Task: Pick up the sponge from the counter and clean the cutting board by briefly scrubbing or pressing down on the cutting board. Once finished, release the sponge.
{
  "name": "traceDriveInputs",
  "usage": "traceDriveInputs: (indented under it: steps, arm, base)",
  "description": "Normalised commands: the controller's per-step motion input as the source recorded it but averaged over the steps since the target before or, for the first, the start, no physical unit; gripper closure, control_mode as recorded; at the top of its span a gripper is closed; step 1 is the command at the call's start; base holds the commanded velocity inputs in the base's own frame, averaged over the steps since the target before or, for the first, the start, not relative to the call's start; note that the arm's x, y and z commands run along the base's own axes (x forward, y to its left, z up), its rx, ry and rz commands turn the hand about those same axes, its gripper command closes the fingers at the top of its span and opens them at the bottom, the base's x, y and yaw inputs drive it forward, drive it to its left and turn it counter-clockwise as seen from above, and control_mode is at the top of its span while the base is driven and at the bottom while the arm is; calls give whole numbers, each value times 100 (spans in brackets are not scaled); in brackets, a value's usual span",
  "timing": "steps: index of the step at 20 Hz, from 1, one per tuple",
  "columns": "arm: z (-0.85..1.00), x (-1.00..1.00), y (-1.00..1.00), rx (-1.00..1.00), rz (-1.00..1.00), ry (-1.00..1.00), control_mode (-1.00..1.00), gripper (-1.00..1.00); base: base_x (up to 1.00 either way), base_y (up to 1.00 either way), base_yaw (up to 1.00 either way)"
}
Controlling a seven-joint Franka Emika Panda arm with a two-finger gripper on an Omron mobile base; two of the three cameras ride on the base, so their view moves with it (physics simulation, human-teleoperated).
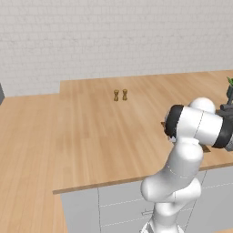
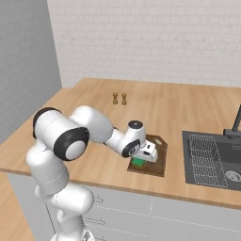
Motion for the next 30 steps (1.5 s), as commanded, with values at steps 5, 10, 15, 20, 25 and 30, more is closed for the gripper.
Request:
traceDriveInputs:
  steps: [5,10,15,20,25,30]
  arm:
    - [-5,-26,50,3,0,0,-100,100]
    - [-6,-6,55,11,-2,-8,-100,100]
    - [-4,0,44,8,-1,-6,-100,100]
    - [33,0,73,-2,8,0,-100,100]
    - [6,16,83,3,3,1,-100,100]
    - [-2,45,68,2,-2,0,-100,-100]
  base:
    - [0,0,0]
    - [0,0,0]
    - [0,0,0]
    - [0,0,0]
    - [0,0,0]
    - [0,0,0]
